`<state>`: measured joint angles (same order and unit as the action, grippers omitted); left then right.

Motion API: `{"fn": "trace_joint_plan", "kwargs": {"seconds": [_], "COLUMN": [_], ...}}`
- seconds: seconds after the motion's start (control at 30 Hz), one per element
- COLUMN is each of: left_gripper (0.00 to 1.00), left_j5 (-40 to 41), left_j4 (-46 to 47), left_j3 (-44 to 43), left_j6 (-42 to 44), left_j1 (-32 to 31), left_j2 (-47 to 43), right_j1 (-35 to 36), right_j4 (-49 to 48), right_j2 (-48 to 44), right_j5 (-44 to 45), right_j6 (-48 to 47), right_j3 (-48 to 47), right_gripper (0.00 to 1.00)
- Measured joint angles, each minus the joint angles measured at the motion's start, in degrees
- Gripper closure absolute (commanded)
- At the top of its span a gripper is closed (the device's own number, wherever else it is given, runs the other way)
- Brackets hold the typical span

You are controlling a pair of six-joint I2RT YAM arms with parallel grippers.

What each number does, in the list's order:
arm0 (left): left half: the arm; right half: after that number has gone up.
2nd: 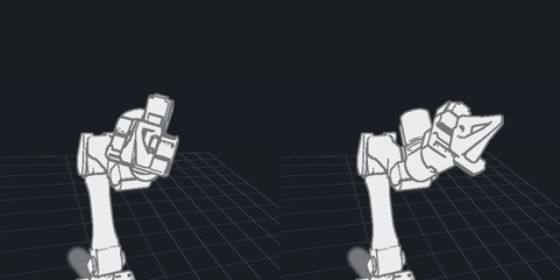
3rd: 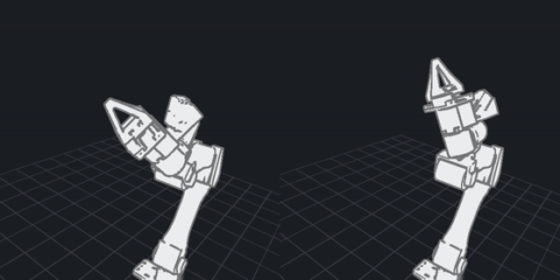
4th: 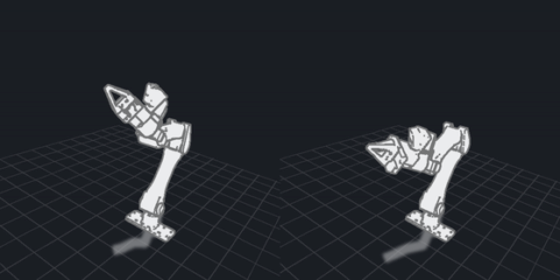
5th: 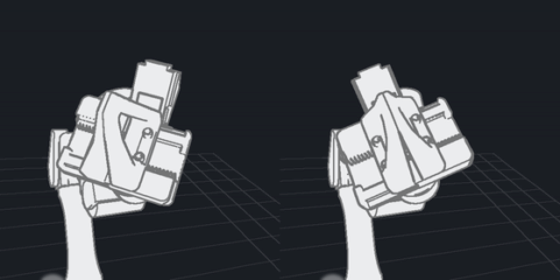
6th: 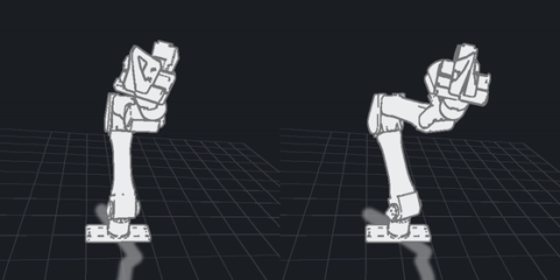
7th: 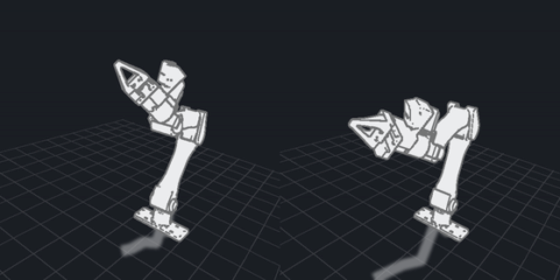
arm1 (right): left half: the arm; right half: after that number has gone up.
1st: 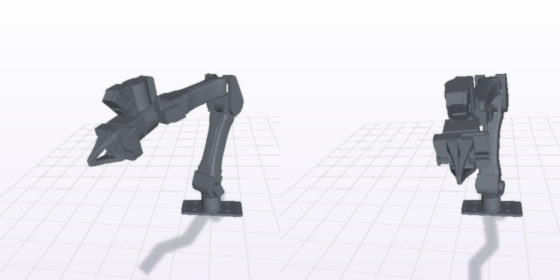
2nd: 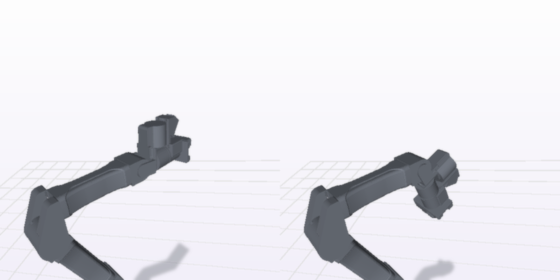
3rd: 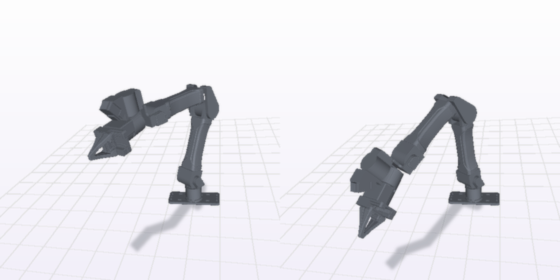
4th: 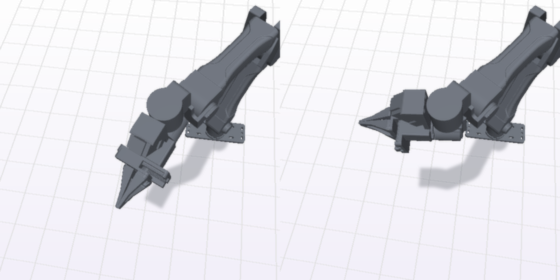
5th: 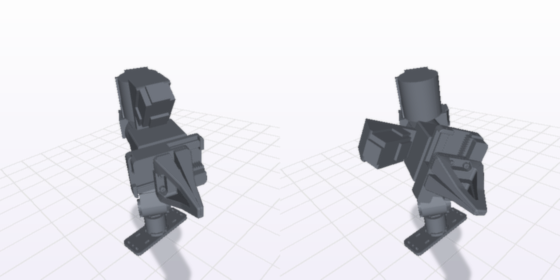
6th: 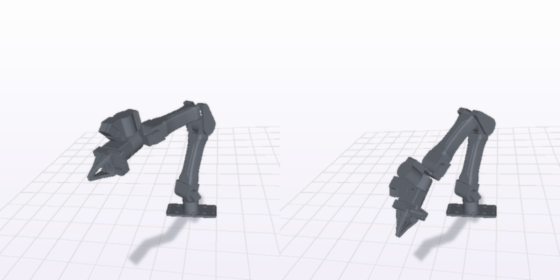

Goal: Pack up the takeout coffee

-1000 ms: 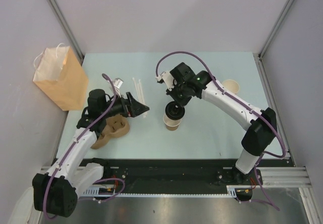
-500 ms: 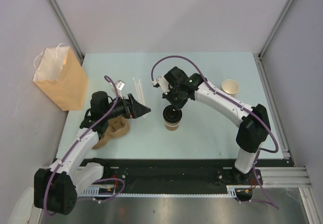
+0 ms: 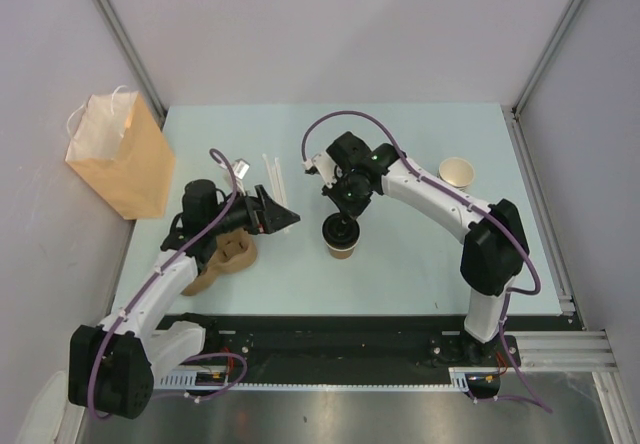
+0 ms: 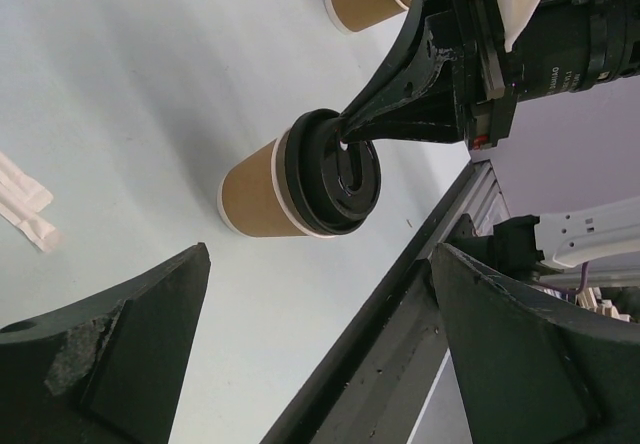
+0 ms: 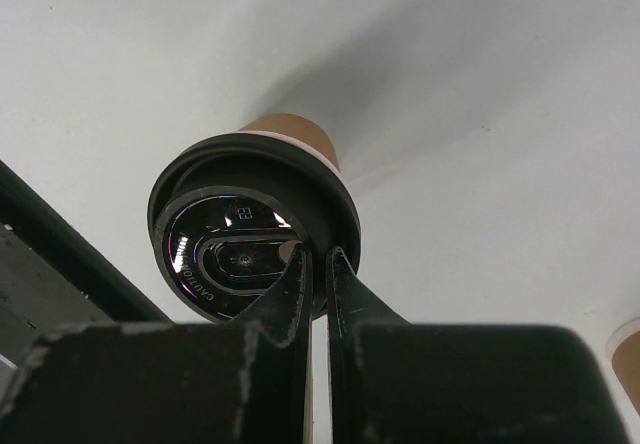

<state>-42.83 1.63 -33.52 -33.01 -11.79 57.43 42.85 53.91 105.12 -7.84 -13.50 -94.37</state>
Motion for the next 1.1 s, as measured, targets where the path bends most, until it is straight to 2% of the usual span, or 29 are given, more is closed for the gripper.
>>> {"fn": "trace_joint_plan", "kwargs": {"seconds": [0.57, 0.73, 0.9, 1.1], "left_gripper": [0.03, 0.03, 0.03, 0.04], "left_j5": [-0.1, -0.1, -0.1, -0.1], "left_j4": [0.0, 0.0, 0.0, 0.0], "left_j3": [0.0, 0.0, 0.0, 0.0], "left_j6": [0.0, 0.0, 0.0, 0.0], "left_j1": [-0.4, -0.4, -0.4, -0.4], "left_j2": [0.7, 1.0, 1.2, 1.2], "right_j1": [-0.4, -0.4, -0.4, -0.5], "right_j4": [0.1, 0.2, 0.2, 0.3], "right_j2": [1.7, 2.1, 2.2, 2.2], "right_j5": [-1.0, -1.1, -1.0, -1.1], "right_j6": [0.0, 0.0, 0.0, 0.0], "right_j3": [-0.1, -0.1, -0.1, -0.2], "right_gripper": [0.92, 0.88, 0.78, 0.73]}}
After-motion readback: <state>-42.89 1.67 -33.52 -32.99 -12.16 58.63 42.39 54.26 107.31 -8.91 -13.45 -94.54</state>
